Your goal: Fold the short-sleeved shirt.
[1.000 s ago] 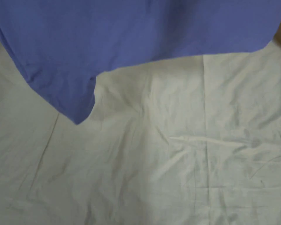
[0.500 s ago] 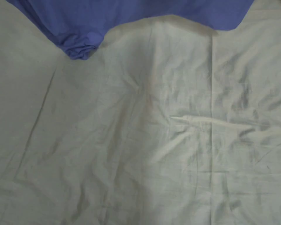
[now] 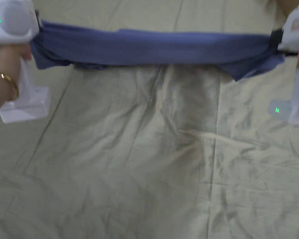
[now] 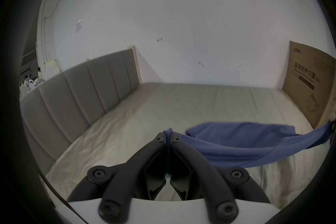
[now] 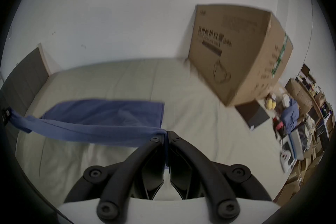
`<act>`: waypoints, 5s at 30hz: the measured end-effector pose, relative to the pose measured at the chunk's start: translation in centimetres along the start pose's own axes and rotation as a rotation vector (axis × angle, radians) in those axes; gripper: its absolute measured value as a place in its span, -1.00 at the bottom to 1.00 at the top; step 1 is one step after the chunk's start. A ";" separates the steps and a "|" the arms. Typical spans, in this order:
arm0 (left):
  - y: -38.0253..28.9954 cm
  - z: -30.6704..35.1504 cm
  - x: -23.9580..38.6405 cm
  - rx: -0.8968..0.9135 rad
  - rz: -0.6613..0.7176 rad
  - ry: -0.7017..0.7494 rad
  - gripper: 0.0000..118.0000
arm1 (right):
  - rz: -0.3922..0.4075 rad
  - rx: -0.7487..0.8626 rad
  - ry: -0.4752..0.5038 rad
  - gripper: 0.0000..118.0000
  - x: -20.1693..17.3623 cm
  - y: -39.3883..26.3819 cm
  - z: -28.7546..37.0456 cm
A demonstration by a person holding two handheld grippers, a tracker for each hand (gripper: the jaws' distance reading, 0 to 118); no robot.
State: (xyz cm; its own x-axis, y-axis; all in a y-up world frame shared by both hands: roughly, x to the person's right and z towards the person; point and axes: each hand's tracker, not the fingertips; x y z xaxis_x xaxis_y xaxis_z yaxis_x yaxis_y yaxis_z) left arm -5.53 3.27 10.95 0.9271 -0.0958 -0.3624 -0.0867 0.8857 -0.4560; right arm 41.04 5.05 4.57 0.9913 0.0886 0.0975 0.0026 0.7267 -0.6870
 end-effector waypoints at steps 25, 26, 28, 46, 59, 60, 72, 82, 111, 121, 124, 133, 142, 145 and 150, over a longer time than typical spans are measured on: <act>-25.8 23.5 -9.1 -0.395 0.036 -0.099 -1.00 | 0.159 -0.212 0.112 -0.98 9.5 -30.4 14.5; -26.1 23.9 -9.0 -0.402 0.026 -0.093 -1.00 | 0.154 -0.215 0.113 -0.98 9.6 -30.7 14.7; -26.0 24.3 -8.7 -0.418 0.023 -0.090 -0.97 | 0.133 -0.233 0.125 -0.97 9.9 -31.4 14.8; -16.4 30.6 -10.0 0.170 0.139 -0.078 1.00 | -0.043 0.327 0.173 0.78 11.2 -25.9 25.8; -19.3 31.2 -5.2 0.198 0.021 -0.146 -1.00 | -0.029 0.489 0.231 -1.00 6.0 -28.2 27.9; -19.6 30.9 -5.3 0.201 0.016 -0.144 -1.00 | -0.032 0.485 0.227 -1.00 5.8 -28.3 27.9; -19.0 30.0 -7.6 0.146 0.023 -0.140 -1.00 | -0.039 0.464 0.249 -1.00 5.5 -28.5 27.9; -20.4 24.5 -11.3 -0.386 0.012 -0.176 1.00 | -0.039 0.417 0.230 -1.00 5.7 -28.6 26.9; -21.1 24.3 -8.8 -0.419 0.070 -0.221 -1.00 | 0.008 -0.204 0.204 0.97 8.8 -29.0 18.7; -21.1 24.5 -8.1 -0.428 0.066 -0.211 -1.00 | 0.154 -0.434 0.145 0.38 8.3 -32.6 13.3; -21.2 24.5 -8.0 -0.432 0.067 -0.208 -1.00 | 0.198 -0.421 0.115 -0.69 8.4 -32.9 12.1; -19.7 24.1 -8.3 -0.436 0.098 -0.204 -1.00 | 0.182 -0.367 0.163 -0.95 9.8 -29.8 14.7; -12.5 18.8 -7.5 -0.350 0.114 -0.223 -1.00 | 0.219 -0.300 0.209 -0.95 9.5 -20.6 13.9; -10.7 15.3 -6.3 -0.324 0.109 -0.205 -1.00 | 0.238 -0.302 0.178 -0.95 8.2 -18.0 10.9; -10.3 9.4 -4.4 -0.369 0.107 -0.161 -1.00 | 0.253 -0.345 0.107 -0.95 5.3 -15.6 5.3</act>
State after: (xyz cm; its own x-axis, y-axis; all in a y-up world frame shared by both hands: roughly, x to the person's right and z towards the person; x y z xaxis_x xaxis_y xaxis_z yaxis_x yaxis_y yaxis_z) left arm -5.26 -1.13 24.91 0.9484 0.0866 -0.3051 -0.2836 0.6621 -0.6937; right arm 45.59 -2.20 19.67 0.9744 0.1498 -0.1673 -0.2159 0.4192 -0.8819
